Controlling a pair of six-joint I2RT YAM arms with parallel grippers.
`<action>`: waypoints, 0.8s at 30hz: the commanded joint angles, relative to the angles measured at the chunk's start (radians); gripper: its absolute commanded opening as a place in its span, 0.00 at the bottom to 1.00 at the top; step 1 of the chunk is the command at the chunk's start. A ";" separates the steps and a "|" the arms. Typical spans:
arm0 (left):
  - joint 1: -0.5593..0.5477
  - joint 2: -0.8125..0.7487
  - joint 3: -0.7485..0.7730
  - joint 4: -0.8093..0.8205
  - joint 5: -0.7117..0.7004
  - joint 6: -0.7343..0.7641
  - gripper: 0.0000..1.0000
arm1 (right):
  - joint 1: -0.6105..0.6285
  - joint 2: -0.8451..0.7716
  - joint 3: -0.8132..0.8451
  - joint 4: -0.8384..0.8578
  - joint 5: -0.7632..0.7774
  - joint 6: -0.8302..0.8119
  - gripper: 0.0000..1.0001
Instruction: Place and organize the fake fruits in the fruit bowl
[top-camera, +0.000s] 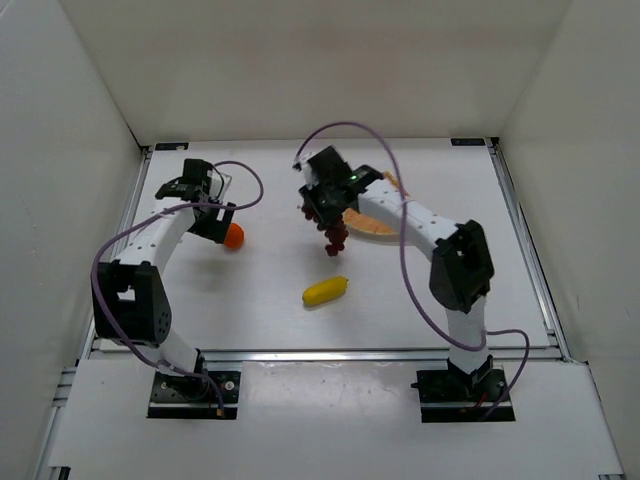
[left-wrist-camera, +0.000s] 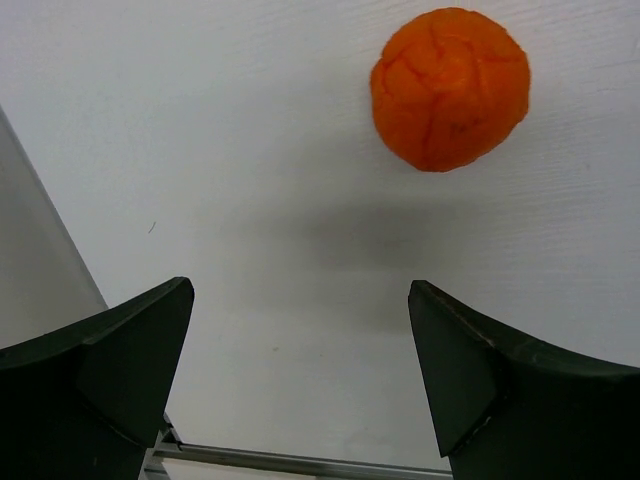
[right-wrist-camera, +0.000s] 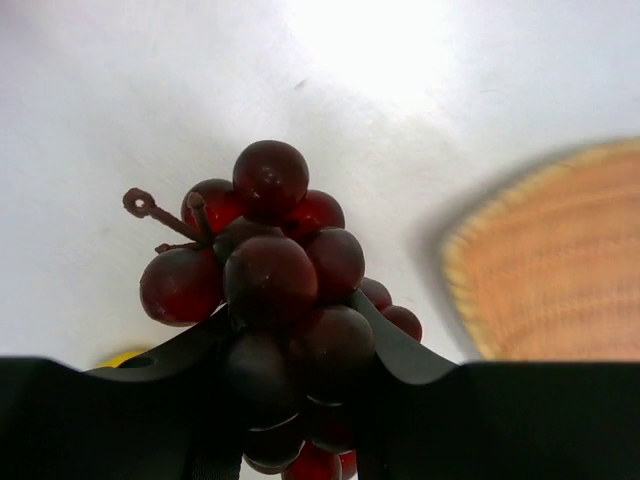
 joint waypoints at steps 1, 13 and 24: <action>-0.050 0.054 0.063 0.013 -0.046 0.000 1.00 | -0.148 -0.163 0.054 0.005 0.000 0.112 0.16; -0.121 0.309 0.229 -0.007 -0.022 -0.032 1.00 | -0.439 0.015 0.220 -0.072 0.053 0.126 0.23; -0.141 0.448 0.300 -0.036 -0.022 -0.043 0.87 | -0.439 0.092 0.205 -0.104 0.010 0.135 0.61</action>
